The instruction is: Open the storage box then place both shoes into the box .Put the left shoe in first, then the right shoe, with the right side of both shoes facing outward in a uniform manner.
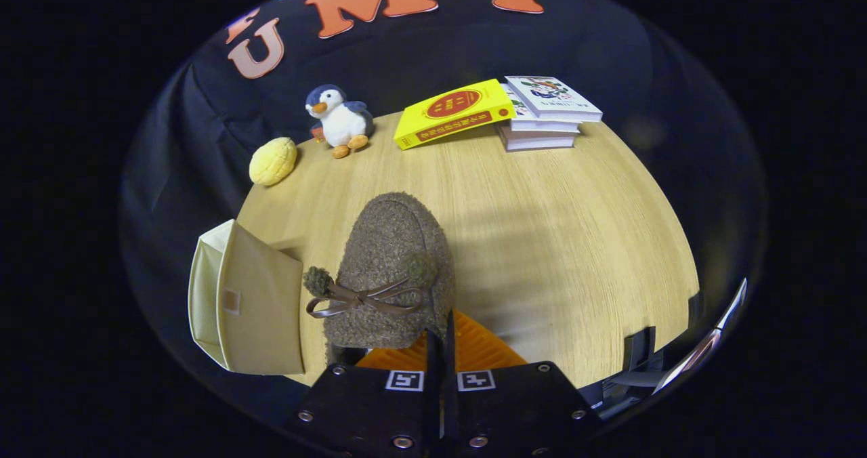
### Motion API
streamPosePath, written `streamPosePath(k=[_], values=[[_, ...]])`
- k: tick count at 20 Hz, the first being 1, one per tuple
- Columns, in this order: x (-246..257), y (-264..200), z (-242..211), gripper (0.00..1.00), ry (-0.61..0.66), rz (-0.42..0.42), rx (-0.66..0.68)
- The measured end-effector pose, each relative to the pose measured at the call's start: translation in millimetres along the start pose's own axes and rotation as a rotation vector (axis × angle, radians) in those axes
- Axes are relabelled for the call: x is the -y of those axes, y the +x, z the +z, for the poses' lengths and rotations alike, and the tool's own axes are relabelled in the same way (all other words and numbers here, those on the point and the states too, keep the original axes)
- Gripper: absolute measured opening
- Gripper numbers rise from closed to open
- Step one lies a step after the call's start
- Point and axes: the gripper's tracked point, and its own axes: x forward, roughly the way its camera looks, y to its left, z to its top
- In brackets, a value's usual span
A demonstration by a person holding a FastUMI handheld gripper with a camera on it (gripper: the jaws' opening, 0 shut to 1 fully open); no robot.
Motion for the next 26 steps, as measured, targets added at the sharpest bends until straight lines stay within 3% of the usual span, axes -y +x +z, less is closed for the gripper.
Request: streamPosePath(k=[7, 14, 20, 26], values=[[-113, -25, 34, 0.04, -0.126, 0.111, 0.083], [-225, -29, 22, 0.04, -0.242, 0.223, 0.083], [-275, -12, -8, 0.04, -0.275, 0.239, 0.027], [-300, -2, -8, 0.04, -0.246, 0.236, 0.029]])
